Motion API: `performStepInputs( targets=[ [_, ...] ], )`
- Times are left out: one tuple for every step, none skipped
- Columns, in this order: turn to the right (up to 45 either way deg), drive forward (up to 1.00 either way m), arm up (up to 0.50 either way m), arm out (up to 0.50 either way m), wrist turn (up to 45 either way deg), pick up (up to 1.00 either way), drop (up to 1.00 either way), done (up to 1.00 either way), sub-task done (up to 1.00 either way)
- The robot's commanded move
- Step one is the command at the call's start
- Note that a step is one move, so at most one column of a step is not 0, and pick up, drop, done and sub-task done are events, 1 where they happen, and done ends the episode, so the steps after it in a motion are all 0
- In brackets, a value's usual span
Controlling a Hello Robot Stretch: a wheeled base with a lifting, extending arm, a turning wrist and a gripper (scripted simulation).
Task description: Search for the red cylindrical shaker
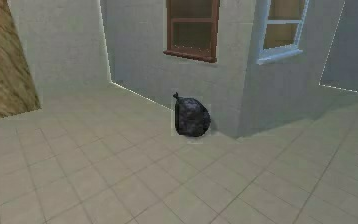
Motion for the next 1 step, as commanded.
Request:
performStepInputs(
  targets=[
    [-15.0,0.00,0.00,0.00,0.0,0.00,0.00,0.00,0.00]
  ],
)
